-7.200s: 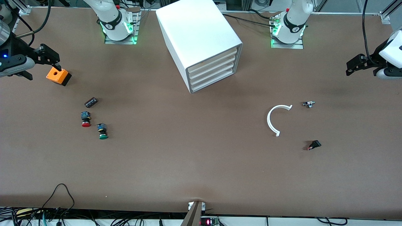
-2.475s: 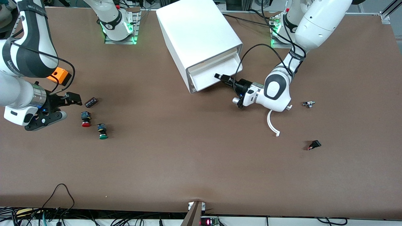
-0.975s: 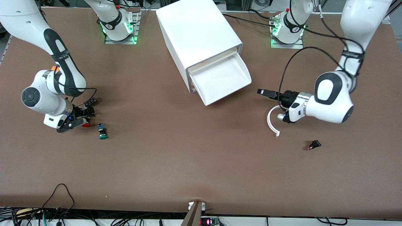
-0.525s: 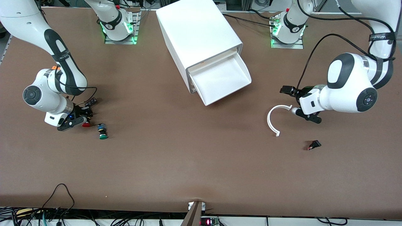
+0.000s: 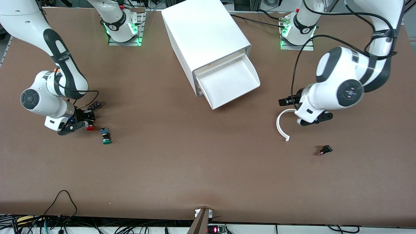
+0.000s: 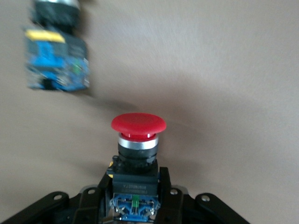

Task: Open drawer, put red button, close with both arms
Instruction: 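Grasp the red-capped button with the right gripper, then carry the red button over the open drawer with the right gripper, then open the right gripper to drop the button into the drawer, then push the drawer shut with the left gripper while the right gripper withdraws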

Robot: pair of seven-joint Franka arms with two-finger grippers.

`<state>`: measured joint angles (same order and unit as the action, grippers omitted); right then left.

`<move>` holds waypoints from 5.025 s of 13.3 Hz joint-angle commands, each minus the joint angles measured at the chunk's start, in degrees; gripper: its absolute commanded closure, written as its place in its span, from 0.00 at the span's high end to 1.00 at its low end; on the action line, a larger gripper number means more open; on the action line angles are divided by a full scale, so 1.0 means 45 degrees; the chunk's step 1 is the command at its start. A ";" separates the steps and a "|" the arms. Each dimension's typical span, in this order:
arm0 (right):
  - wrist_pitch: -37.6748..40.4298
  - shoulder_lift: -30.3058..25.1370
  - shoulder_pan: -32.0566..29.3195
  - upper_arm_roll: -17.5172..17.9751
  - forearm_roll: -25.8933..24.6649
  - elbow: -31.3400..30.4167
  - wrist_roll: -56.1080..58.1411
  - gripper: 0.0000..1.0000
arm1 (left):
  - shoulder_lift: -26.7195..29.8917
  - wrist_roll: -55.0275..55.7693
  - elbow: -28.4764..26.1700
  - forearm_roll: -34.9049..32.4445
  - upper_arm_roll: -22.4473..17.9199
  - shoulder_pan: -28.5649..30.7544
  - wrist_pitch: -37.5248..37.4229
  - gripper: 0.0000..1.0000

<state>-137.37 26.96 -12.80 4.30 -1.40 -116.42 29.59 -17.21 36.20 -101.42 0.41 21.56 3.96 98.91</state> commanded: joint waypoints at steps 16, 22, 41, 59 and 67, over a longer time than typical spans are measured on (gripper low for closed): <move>0.6387 0.0098 0.4263 0.5120 0.0449 0.6453 -1.5136 0.18 | -0.0257 0.2169 -0.0119 -0.0950 0.0404 -0.0059 0.0618 1.00; 0.4748 0.1156 0.7939 0.5042 -0.0485 0.8001 -2.0220 0.18 | -0.0257 0.2150 -0.0119 -0.0950 0.0404 -0.0040 0.0618 1.00; 0.4857 0.2700 0.9976 0.4963 -0.3067 0.8912 -2.3821 1.00 | -0.0296 0.2480 -0.0332 -0.0462 0.0404 -0.0098 0.2115 1.00; 1.0837 -0.1906 0.1132 0.4788 0.0253 0.9487 -0.9360 1.00 | -0.0863 0.9023 -0.2599 -0.0696 0.0502 -0.4900 0.6619 1.00; 1.1800 -0.4131 -0.0182 0.2312 0.1053 0.7540 -0.3651 1.00 | -0.0765 1.0372 -0.2599 -0.0657 0.2298 -0.5118 0.5852 1.00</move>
<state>-82.18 13.77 -13.41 18.02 0.92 -74.91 8.29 -22.06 81.25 -112.26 -2.31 30.89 -18.88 126.05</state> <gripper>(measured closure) 0.000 0.000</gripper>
